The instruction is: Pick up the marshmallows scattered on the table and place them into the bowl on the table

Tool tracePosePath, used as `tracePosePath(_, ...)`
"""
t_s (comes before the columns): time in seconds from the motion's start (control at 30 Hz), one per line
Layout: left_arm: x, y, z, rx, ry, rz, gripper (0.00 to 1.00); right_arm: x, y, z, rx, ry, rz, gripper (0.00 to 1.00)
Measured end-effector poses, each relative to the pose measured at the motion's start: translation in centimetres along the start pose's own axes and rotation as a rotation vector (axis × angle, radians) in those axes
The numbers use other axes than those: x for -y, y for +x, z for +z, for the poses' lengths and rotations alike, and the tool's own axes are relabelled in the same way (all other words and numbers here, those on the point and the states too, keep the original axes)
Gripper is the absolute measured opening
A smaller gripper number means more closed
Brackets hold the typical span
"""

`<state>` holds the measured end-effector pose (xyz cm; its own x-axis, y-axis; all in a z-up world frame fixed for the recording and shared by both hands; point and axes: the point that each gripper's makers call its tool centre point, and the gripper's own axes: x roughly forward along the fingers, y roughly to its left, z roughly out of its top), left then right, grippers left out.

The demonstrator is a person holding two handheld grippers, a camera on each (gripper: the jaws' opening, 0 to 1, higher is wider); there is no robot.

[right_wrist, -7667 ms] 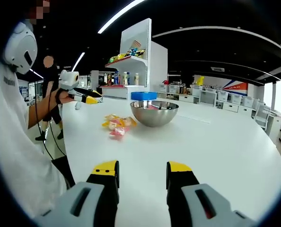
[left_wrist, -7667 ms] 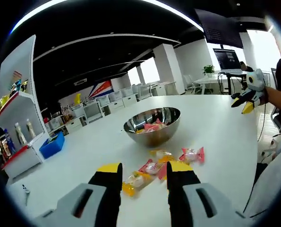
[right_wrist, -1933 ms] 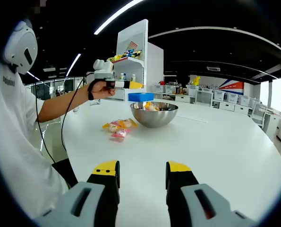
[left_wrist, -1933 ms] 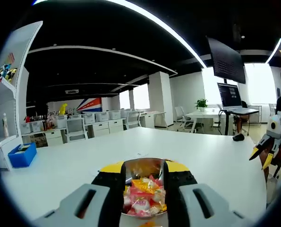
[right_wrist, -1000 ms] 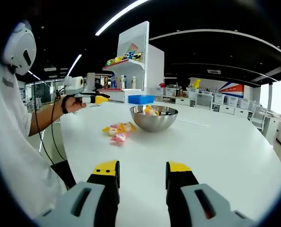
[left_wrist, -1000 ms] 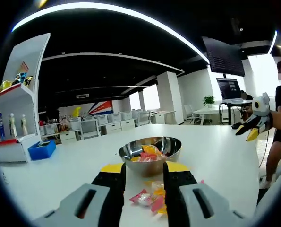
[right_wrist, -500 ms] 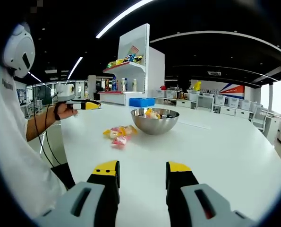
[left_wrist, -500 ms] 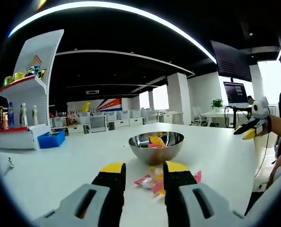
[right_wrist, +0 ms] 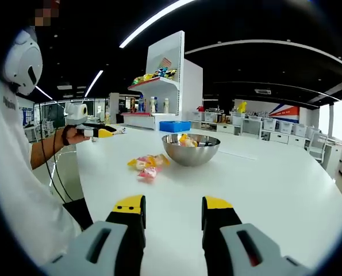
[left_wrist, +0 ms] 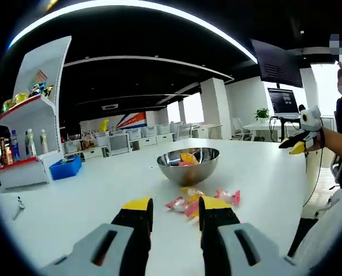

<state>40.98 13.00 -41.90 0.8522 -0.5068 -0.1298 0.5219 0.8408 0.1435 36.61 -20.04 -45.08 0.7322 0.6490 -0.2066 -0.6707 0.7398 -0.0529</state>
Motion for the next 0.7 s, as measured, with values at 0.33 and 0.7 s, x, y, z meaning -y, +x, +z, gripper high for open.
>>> tracePosePath(0.33, 2.4, 1.7, 1.6, -0.125, 0.2, -0.179, 0.34, 0.4, -0.4, 0.0, 0.002, 0.005, -0.013, 0.38)
tracePosePath(0.7, 6.3, 5.3, -0.1, -0.343, 0.293, -0.362, 0.35, 0.6, -0.8, -0.5, -0.004, 0.015, -0.028, 0.38)
